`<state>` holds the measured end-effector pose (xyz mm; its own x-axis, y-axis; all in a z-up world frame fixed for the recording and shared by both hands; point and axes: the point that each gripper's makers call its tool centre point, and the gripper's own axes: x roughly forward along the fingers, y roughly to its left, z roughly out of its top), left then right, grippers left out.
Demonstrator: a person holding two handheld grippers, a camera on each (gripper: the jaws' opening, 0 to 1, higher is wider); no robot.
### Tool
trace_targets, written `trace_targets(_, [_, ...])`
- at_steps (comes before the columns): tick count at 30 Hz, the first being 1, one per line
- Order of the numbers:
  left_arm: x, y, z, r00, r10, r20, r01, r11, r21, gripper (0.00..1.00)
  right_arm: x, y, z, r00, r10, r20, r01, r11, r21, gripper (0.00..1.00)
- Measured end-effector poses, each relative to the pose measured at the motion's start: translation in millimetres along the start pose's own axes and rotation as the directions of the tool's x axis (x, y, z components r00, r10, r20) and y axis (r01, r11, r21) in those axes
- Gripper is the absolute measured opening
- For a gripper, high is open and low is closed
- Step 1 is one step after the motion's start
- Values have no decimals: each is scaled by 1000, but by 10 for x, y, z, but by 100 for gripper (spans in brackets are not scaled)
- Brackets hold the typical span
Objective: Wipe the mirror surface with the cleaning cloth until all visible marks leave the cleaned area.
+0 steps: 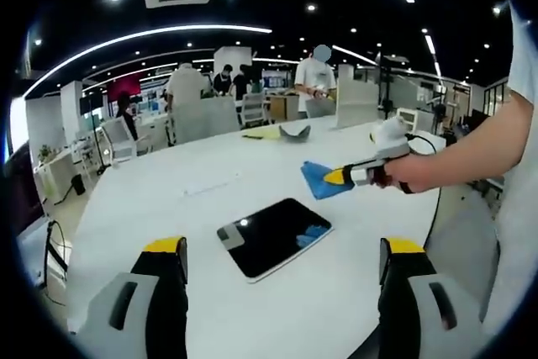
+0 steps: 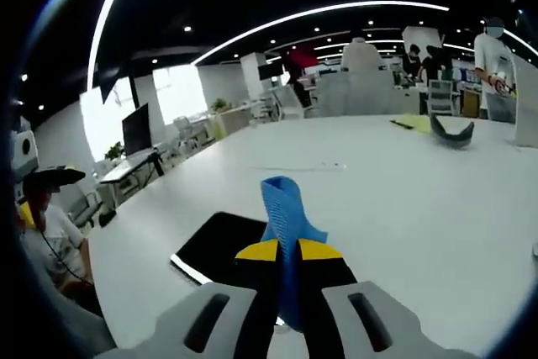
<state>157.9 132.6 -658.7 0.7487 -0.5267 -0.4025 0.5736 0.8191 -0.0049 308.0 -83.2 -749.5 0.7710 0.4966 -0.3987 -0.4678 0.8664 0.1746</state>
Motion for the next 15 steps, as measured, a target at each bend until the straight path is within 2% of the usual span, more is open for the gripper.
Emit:
trace_targets(3, [24,52,-46,1000,-2,-14,2,1000,-11,99,68,68,29,1000,2,-3,-2,1000,-1,2])
trace_targets(6, [39,43,-55,1000,-18,-23,19,1000,1,97,151,138,82,1000,8,-1,-8,1000,-8,2])
trace_targets(12, [80,26,-49,998,-53,-14,54,998,24,96,324,307,205,1000,21,6,-21,1000,-13,2])
trace_targets(15, [111,12,-51,996,-86,3,86,996,-4,95,413,389,260,1000,25,7,-25,1000,-13,2])
